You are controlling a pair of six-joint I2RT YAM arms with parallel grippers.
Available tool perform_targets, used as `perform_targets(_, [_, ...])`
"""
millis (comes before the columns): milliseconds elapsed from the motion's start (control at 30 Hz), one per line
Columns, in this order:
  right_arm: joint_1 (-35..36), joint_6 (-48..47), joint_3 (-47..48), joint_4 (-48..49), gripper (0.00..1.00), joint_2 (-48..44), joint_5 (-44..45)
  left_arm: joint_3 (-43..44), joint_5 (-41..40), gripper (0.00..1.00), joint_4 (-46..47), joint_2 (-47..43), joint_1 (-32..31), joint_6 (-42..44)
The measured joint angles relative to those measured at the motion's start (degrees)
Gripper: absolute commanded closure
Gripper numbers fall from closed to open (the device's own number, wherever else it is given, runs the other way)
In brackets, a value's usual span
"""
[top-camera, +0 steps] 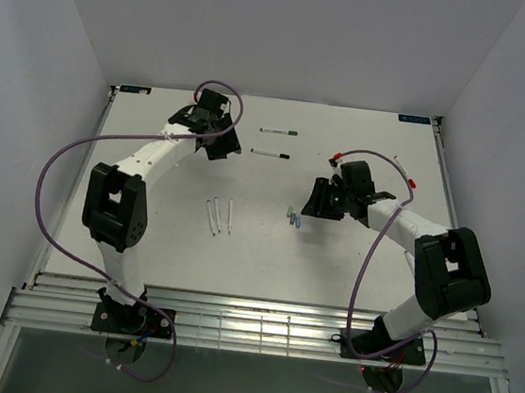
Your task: Open the pen caps
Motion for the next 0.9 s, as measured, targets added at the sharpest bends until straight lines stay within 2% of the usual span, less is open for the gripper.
perform_targets(100, [-0.26,-1.09,4.61,-2.32,0.5,1.46,1.09,4.48,0.5,0.5,-0.57,5.86,-0.79,-6.34])
perform_targets(133, [-0.33,-1.55,7.32,-2.62,0.54,2.75,1.62,5.62,0.66,0.52,-0.72,7.56,-1.29,-8.13])
perform_targets(200, [-0.5,-2.47,13.51,-3.13,0.58,6.03,2.73,7.28,0.76,0.62,-1.4,10.45,-2.6,-11.43])
perform_targets(267, [-0.72,-3.43,19.98,-3.3,0.81,9.92,3.21,8.48,0.81,0.76,-1.64,12.7,-3.93,-14.05])
perform_targets(300, [-0.87,-3.91,23.1,-3.15,0.87,11.8,3.34,8.79,0.85,0.93,-1.77,13.55,-4.35,-15.15])
perform_targets(333, [-0.96,-4.13,25.94,-3.15,0.92,13.75,3.72,9.16,0.94,1.0,-1.88,14.36,-4.85,-16.44])
perform_targets(600, [-1.38,-6.49,43.41,-2.08,0.92,29.49,5.95,10.78,0.31,1.0,-1.68,18.99,-5.7,-20.02])
perform_targets(900, [-1.38,-8.66,56.85,-0.61,0.92,43.78,5.09,17.31,-1.79,1.0,-1.18,25.57,-5.46,-21.31])
